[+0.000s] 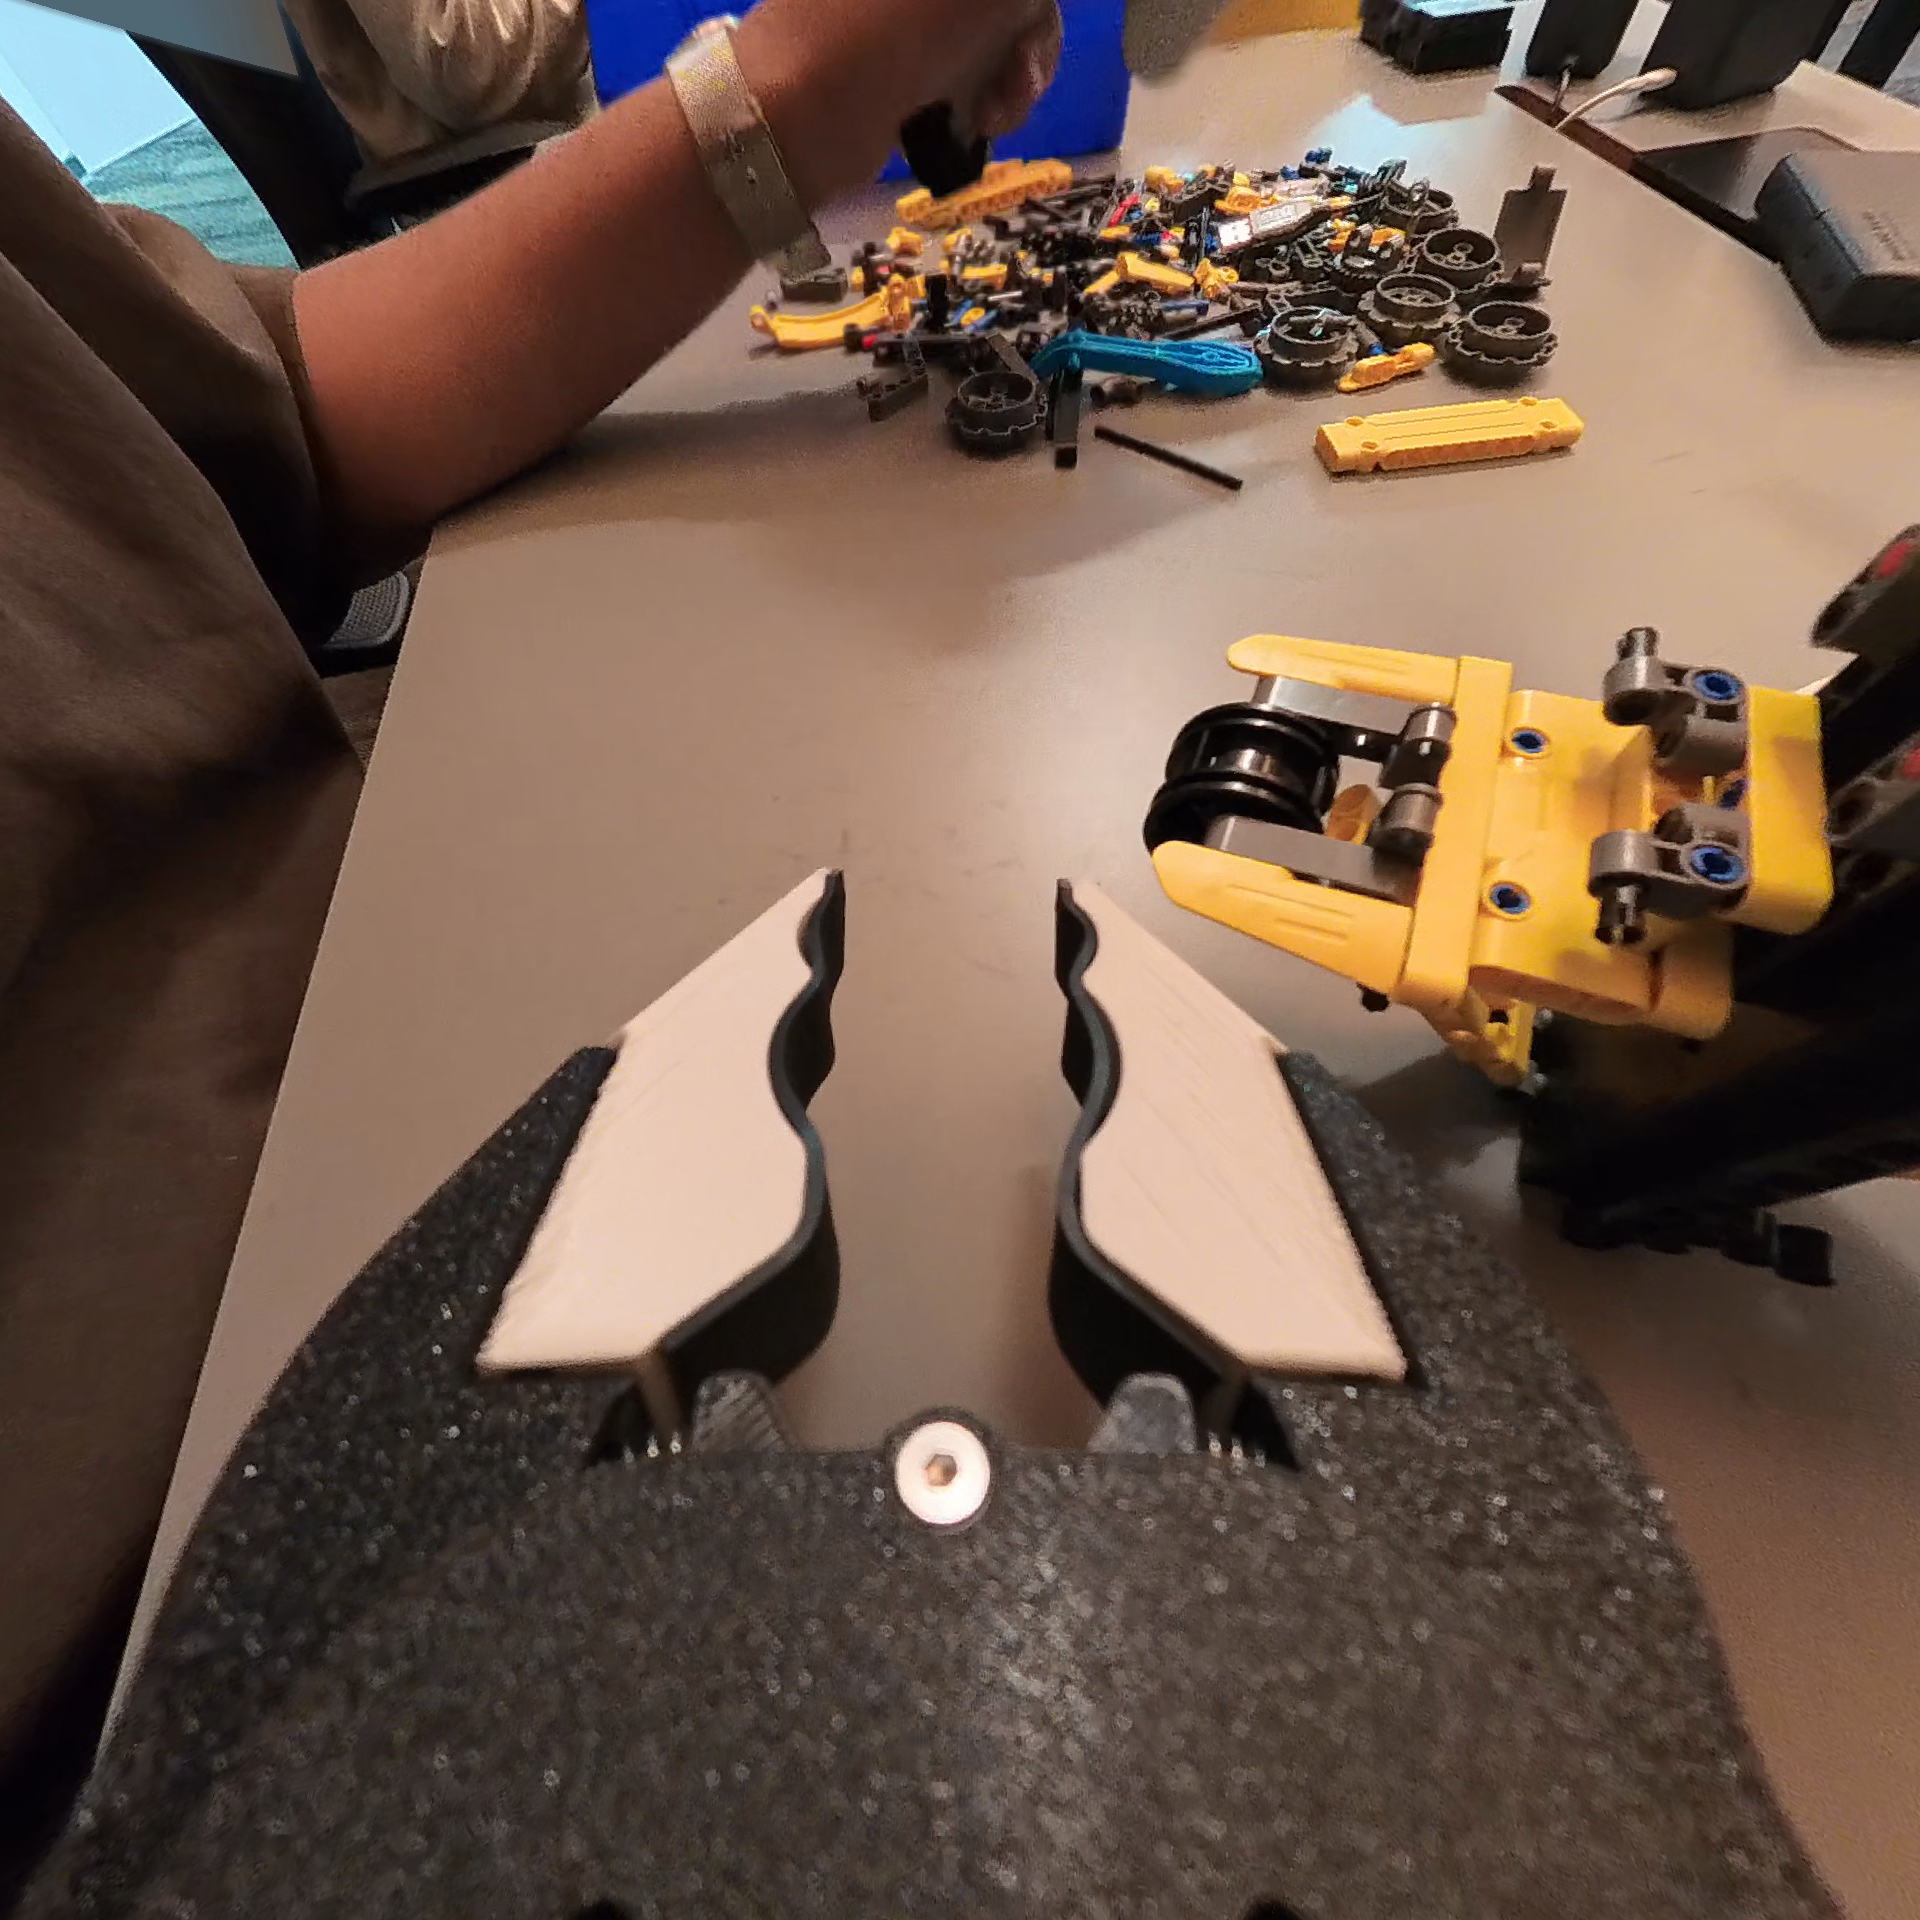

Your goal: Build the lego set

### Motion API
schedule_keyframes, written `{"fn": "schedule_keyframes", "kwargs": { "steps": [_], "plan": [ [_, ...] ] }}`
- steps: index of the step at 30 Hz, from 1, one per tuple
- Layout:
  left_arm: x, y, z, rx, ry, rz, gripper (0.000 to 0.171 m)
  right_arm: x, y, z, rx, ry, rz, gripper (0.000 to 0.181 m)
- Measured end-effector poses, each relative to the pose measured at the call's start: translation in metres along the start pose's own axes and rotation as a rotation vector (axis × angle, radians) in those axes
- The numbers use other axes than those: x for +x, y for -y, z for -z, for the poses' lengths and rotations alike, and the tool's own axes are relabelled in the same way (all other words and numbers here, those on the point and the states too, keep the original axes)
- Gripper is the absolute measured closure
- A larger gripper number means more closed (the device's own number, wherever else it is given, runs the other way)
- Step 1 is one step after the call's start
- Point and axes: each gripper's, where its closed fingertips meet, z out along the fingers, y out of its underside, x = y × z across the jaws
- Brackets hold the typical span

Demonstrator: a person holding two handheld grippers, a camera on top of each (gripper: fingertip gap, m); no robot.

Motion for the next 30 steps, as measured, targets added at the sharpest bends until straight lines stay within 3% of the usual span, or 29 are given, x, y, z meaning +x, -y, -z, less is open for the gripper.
{"fn": "schedule_keyframes", "kwargs": {
  "steps": [7,11,16,23,30],
  "plan": [
    [-0.022,0.029,0.036,0.209,-0.084,0.184,0.147,0.0,-0.001,-0.001,-0.006,-0.001,0.002,0.141],
    [-0.017,0.034,0.038,0.247,-0.156,0.239,0.144,0.0,-0.002,-0.002,-0.018,-0.004,0.007,0.141],
    [-0.011,0.04,0.042,0.279,-0.169,0.203,0.137,0.0,-0.002,-0.003,-0.021,-0.008,0.013,0.141],
    [-0.007,0.063,0.069,0.45,-0.166,0.143,0.132,0.0,-0.001,-0.001,-0.009,-0.003,0.0,0.141],
    [-0.011,0.067,0.076,0.496,-0.178,0.174,0.128,0.0,-0.003,-0.003,-0.024,-0.008,0.01,0.141]
  ]
}}
